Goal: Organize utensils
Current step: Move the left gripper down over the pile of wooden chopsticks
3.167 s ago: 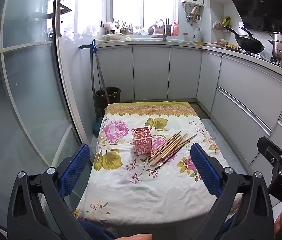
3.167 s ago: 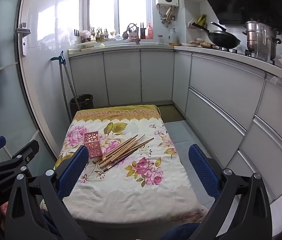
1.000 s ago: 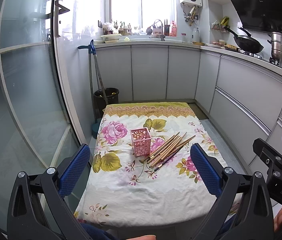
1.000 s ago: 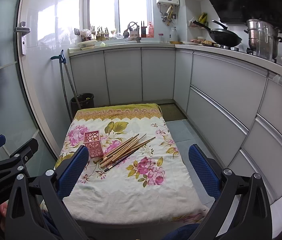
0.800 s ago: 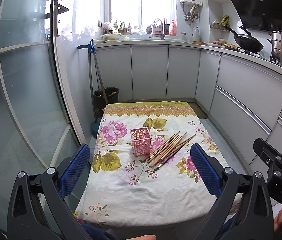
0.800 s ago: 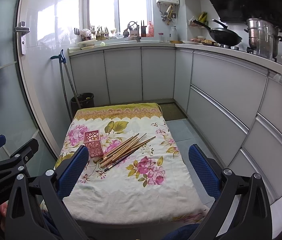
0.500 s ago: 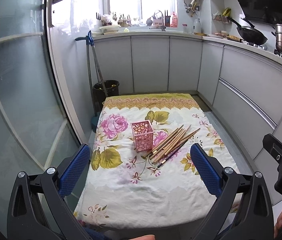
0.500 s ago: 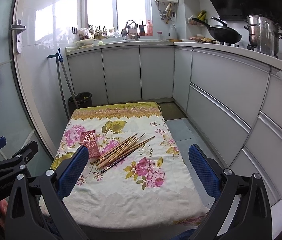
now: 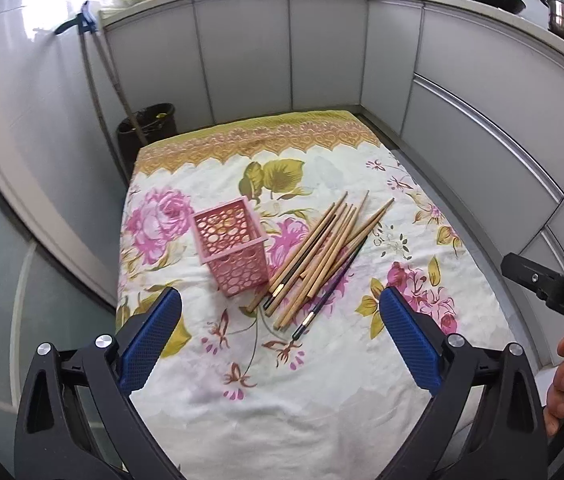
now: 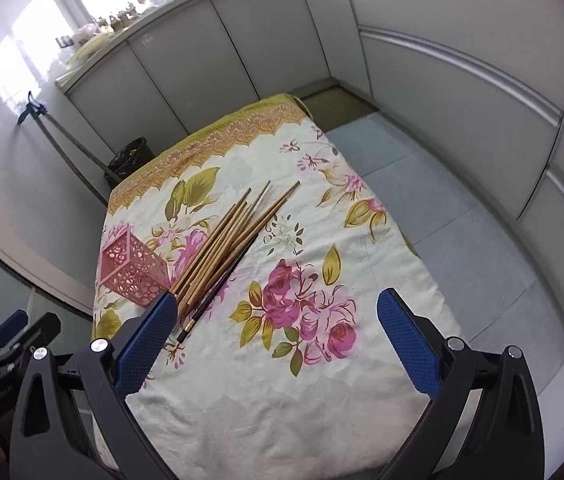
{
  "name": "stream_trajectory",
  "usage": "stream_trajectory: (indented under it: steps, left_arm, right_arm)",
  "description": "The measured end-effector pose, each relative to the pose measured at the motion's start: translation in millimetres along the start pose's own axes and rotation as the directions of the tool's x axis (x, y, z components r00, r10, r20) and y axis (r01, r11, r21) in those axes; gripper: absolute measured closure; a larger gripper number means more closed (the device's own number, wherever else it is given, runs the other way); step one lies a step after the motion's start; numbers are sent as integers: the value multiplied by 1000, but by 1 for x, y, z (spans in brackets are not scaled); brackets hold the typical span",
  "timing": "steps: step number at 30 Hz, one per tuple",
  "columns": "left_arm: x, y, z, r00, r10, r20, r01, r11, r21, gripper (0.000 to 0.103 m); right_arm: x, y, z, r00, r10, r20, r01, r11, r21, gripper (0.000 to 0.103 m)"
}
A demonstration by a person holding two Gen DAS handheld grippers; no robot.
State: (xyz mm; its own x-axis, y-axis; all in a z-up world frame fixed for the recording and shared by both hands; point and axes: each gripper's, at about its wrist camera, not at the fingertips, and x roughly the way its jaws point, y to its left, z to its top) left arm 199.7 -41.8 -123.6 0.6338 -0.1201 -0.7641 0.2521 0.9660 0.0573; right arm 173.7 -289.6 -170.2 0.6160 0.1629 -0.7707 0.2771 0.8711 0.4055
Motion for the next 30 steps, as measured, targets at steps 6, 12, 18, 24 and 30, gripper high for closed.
stream_trajectory:
  steps: [6, 12, 18, 24, 30]
  left_arm:
    - [79, -26, 48, 991, -49, -122, 56, 997, 59, 17]
    - [170, -56, 63, 967, 16, -252, 25, 987, 159, 36]
    - [236, -58, 67, 938, 58, -343, 8, 982, 188, 51]
    - [266, -59, 72, 922, 113, -369, -23, 971, 239, 68]
    - [290, -58, 72, 903, 153, -402, -40, 960, 277, 86]
  right_arm:
    - [51, -18, 32, 995, 43, -95, -32, 993, 114, 6]
    - [80, -36, 27, 987, 56, -152, -37, 992, 124, 6]
    - [84, -43, 30, 988, 49, -145, -34, 994, 104, 6]
    - [85, -42, 32, 988, 60, -140, -48, 995, 91, 7]
    - [81, -40, 33, 991, 62, -122, -53, 996, 74, 7]
